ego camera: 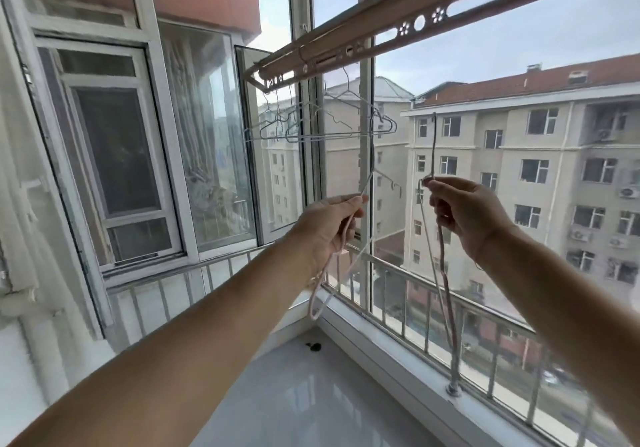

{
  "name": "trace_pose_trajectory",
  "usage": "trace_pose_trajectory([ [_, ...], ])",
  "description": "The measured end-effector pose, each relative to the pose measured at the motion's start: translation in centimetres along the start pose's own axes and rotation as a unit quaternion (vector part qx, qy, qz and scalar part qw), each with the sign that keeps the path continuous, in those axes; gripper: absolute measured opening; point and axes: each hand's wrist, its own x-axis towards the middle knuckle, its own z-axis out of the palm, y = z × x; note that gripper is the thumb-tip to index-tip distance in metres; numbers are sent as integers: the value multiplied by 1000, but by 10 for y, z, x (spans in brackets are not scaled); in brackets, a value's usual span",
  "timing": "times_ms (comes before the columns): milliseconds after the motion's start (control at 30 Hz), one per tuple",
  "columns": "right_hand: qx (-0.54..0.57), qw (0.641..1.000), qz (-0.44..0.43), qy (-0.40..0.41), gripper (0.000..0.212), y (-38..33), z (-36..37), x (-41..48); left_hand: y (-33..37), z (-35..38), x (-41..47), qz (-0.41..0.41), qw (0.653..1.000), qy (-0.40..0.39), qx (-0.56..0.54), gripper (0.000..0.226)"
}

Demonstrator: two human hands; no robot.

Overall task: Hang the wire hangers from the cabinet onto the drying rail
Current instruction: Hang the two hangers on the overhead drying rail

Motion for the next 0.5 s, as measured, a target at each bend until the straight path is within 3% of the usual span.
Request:
trace_pose_trajectory([
  [500, -42, 994, -98, 33, 14, -18, 58, 143, 45, -16, 157, 39, 998, -43, -19, 16],
])
